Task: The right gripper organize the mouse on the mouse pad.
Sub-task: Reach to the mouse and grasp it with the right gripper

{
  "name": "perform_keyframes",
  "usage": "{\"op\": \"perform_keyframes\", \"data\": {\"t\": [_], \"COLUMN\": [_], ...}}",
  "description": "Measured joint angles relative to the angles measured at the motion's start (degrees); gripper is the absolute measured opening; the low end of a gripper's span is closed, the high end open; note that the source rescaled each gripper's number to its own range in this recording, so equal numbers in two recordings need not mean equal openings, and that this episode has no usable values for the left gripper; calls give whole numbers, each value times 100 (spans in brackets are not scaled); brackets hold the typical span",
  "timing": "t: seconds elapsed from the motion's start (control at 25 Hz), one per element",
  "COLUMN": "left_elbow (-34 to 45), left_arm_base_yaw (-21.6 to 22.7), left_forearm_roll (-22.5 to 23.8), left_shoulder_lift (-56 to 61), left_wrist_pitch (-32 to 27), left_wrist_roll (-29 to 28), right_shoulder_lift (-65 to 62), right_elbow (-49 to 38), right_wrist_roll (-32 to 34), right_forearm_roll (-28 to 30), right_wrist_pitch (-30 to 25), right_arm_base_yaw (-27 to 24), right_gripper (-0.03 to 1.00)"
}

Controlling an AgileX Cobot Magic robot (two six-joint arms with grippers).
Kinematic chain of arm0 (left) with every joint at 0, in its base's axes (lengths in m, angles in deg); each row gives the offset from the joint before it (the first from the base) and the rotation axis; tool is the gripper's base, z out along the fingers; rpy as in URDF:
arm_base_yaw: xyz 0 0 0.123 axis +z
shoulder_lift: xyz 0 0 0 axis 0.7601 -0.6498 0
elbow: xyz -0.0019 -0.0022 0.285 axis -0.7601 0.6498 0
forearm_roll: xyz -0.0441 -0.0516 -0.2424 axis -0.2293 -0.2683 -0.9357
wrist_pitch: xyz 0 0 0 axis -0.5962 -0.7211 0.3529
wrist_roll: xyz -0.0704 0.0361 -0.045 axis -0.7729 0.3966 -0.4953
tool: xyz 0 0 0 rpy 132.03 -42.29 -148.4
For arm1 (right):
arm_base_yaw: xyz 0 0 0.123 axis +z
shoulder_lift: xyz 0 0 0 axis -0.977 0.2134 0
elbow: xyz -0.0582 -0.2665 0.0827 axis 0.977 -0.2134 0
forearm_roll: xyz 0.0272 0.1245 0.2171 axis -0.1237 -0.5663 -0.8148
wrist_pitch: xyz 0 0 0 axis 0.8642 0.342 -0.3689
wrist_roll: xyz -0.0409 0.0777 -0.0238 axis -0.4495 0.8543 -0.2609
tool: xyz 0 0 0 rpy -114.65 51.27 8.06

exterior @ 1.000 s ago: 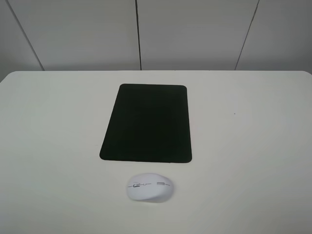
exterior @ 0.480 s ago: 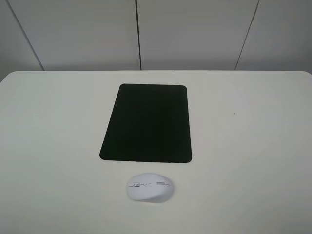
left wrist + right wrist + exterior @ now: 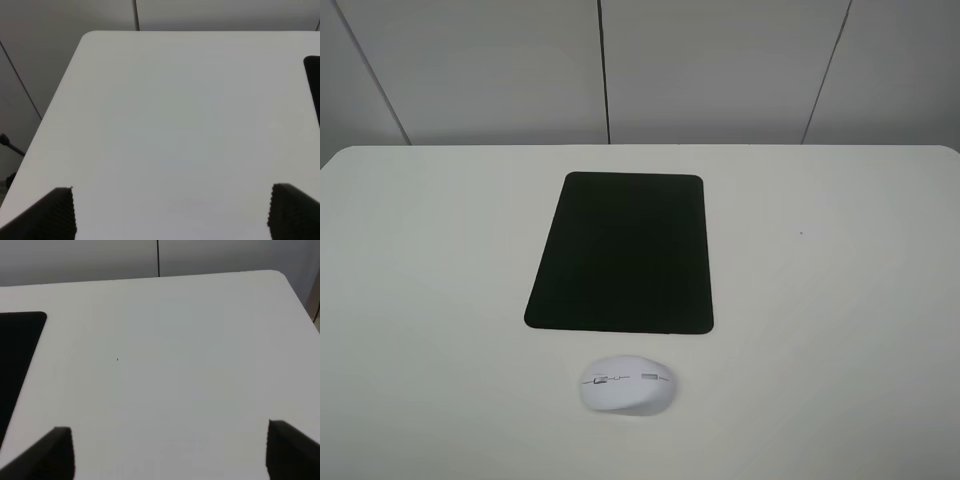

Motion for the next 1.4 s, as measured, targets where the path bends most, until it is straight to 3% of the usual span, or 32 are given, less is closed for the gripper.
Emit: {"op": "perform_keyframes", "data": {"t": [0.36,0.72,1.04,1.2,1.4], "left_elbow": [0,0,0,0,0], "left_arm_base_yaw": [0,0,0,0,0], "left_forearm_roll": [0,0,0,0,0], "left_shoulder_lift": [0,0,0,0,0], "left_wrist_pitch": [0,0,0,0,0], "left_wrist_roll": [0,0,0,0,0], "right_shoulder_lift": [3060,5930,7894,8505,9040], "right_elbow": [384,1069,1999,2337,2424], "right_wrist_roll": [-1783,-2823,-3370,-3481,-4075], "right_forearm_roll": [-1040,-764,-470,-470,-576], "right_wrist_pitch": [828,1397,1509,1517,1540], "right_arm_base_yaw": [137,2126,3150,3639,4135], "right_gripper": [69,69,69,69,69]}}
